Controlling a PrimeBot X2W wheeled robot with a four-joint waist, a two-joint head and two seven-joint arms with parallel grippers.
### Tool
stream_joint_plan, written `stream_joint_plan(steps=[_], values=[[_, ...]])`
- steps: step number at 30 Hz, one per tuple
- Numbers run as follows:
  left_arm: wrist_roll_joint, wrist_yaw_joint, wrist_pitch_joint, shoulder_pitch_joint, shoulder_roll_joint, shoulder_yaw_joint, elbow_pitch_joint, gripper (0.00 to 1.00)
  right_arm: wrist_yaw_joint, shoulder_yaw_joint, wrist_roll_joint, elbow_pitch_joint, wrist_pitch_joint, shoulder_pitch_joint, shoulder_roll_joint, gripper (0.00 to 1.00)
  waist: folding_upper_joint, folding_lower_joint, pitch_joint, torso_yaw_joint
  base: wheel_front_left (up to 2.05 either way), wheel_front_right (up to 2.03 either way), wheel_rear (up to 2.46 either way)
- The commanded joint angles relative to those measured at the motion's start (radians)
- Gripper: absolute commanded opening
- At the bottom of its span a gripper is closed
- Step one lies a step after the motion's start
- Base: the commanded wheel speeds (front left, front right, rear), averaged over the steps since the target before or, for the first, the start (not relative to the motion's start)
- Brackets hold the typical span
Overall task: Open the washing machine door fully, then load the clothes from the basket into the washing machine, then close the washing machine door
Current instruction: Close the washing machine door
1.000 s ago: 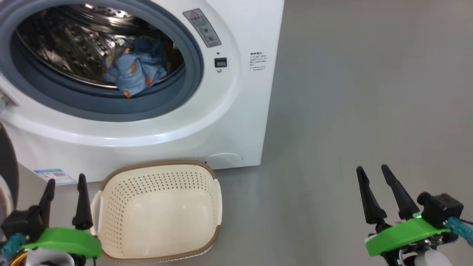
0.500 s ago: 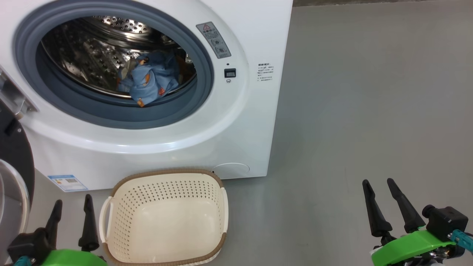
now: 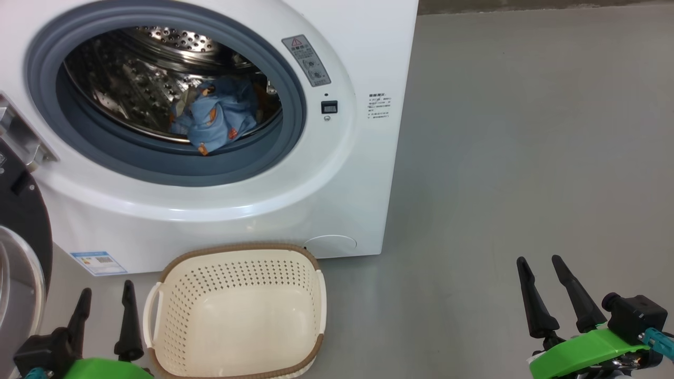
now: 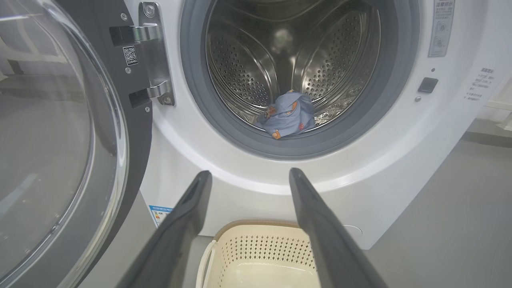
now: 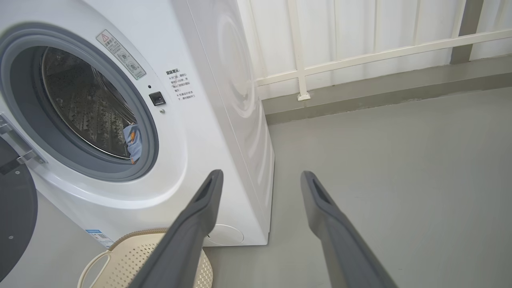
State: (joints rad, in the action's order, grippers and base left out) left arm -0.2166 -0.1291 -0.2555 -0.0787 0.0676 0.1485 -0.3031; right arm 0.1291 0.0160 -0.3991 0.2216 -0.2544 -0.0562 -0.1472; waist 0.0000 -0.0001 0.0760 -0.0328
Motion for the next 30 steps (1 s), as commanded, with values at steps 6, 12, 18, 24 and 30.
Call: stream_joint_plan(steps=[6,12,18,24,30], values=[[0.001,-0.002,-0.006,0.001,0.016,0.025,0.030,1.00,0.002,0.019,-0.004,-0.027,-0.007,0.014,-0.008,1.00,0.0000,0.0001,-0.008,0.002,0.00,0.00,0.00],[0.002,-0.002,-0.006,0.007,0.016,0.019,0.026,1.00,0.002,0.020,-0.006,-0.026,-0.007,0.017,-0.009,1.00,0.0000,0.0001,-0.012,0.003,0.00,0.00,0.00],[0.001,-0.002,-0.006,0.009,0.018,0.011,0.014,1.00,0.002,0.020,-0.006,-0.026,-0.007,0.018,-0.008,1.00,0.0000,0.0001,-0.013,0.004,-0.04,0.04,0.00],[-0.002,-0.002,-0.006,0.004,0.019,0.005,0.014,1.00,0.002,0.019,-0.007,-0.026,-0.007,0.014,-0.008,1.00,0.0000,0.0001,-0.005,0.008,-0.56,0.56,0.00],[-0.008,-0.002,-0.006,0.001,0.020,0.002,0.019,1.00,0.002,0.015,-0.006,-0.025,-0.007,0.011,-0.007,1.00,0.0000,0.0001,0.002,0.012,-0.88,0.88,0.00]])
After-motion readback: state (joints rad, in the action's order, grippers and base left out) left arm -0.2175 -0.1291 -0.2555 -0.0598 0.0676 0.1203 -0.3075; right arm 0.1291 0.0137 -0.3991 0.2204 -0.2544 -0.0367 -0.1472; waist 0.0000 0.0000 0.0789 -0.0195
